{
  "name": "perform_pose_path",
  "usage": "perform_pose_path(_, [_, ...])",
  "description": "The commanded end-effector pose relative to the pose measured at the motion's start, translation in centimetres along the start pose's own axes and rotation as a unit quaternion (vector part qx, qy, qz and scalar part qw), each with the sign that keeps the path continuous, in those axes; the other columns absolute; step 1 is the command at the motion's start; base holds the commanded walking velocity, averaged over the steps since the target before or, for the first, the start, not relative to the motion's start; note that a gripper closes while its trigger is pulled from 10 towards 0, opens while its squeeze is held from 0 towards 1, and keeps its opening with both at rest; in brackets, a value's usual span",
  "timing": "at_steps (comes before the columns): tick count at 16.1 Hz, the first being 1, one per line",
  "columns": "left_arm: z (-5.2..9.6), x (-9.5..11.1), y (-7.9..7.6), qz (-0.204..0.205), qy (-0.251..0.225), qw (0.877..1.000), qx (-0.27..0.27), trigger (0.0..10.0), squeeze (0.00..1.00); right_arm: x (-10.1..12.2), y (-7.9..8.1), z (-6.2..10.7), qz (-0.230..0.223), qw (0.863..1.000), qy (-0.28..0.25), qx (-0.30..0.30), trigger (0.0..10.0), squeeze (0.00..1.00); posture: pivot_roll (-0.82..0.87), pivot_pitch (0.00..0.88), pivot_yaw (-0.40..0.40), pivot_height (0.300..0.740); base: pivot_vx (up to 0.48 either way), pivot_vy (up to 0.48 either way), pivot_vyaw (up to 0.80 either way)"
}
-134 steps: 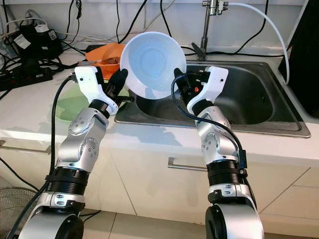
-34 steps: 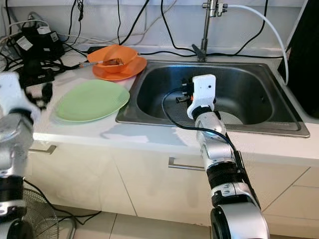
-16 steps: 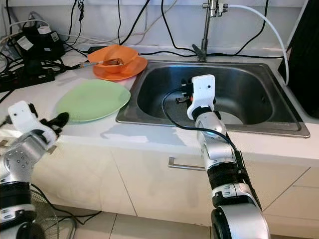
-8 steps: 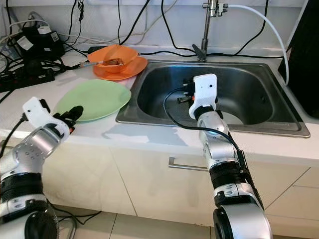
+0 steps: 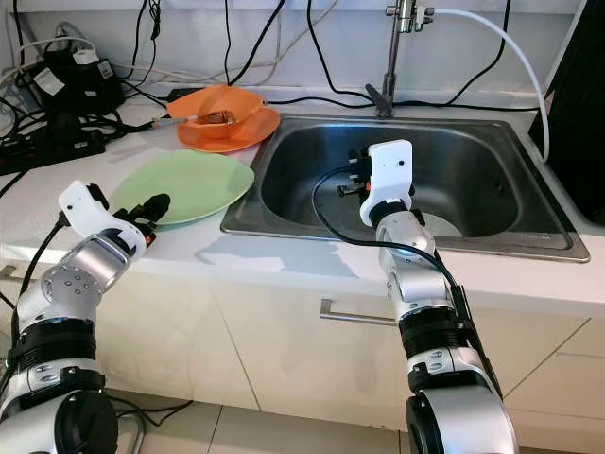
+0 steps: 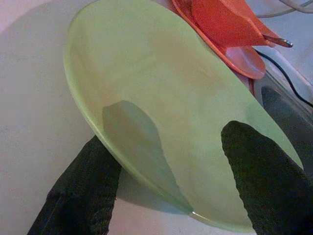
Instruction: Kitchen organization
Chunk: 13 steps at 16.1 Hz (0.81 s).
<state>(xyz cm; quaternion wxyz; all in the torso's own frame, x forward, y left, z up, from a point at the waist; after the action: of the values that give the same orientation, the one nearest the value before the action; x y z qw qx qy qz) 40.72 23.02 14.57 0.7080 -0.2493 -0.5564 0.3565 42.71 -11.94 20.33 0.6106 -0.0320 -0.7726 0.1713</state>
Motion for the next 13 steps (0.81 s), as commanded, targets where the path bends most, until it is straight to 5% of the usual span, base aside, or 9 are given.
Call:
perform_pose_path(1, [-0.2,-0.8,0.1,0.01,0.018,1.0,0.003,10.0,0.0,0.6,0.1,0.0,0.007,1.0,-0.008,0.004,10.0,0.0,0.01,0.0,0.062,0.74,0.0,0.0,0.0])
perform_pose_path(5, [-1.2,-2.4,-1.4,0.023,0.025,0.999,-0.018,10.0,0.0,0.6,0.0,-0.1,0.011,1.0,-0.007,0.006,10.0,0.0,0.0,0.0,0.059,0.74,0.0,0.0,0.0])
perform_pose_path(6, [-1.4,-2.8,-2.0,0.024,0.028,0.999,-0.025,9.2,0.0,0.6,0.0,-0.1,0.011,1.0,-0.006,0.006,10.0,0.0,0.0,0.0,0.059,0.74,0.0,0.0,0.0])
perform_pose_path(7, [-1.4,-3.0,-2.3,0.025,0.029,0.999,-0.029,6.9,0.0,0.6,0.0,-0.1,0.011,1.0,-0.006,0.006,10.0,0.0,0.0,0.0,0.059,0.74,0.0,0.0,0.0])
perform_pose_path(8, [-1.5,-3.2,-2.6,0.025,0.031,0.999,-0.03,2.8,0.0,0.6,0.0,-0.1,0.011,1.0,-0.006,0.006,10.0,0.0,0.0,0.0,0.06,0.74,0.0,0.0,0.0])
perform_pose_path(9, [-1.6,-3.7,-3.0,0.026,0.036,0.998,-0.033,0.0,0.0,0.6,0.0,-0.1,0.011,1.0,-0.005,0.006,10.0,0.0,0.0,0.0,0.061,0.74,0.0,0.0,0.0])
perform_pose_path(13, [-1.6,-4.4,-3.2,0.022,0.042,0.998,-0.04,0.0,0.0,0.5,-0.1,-0.1,0.011,1.0,-0.004,0.004,10.0,0.0,0.0,0.0,0.065,0.74,0.0,0.0,0.0])
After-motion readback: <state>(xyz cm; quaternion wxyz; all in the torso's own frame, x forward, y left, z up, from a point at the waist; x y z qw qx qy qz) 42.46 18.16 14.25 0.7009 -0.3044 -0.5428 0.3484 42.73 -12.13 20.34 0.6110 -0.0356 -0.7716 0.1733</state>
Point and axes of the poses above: a point about 5 cm out from each wrist's last joint towards the gripper, its own z axis pointing back from the gripper into the wrist, its own x axis along the axis of the wrist's last joint, y = z × x, the point moved 5 cm from there along -z, pointing out of the wrist towards the gripper, and after that the axes turned 13 degrees about z, right-handed, at the moved point
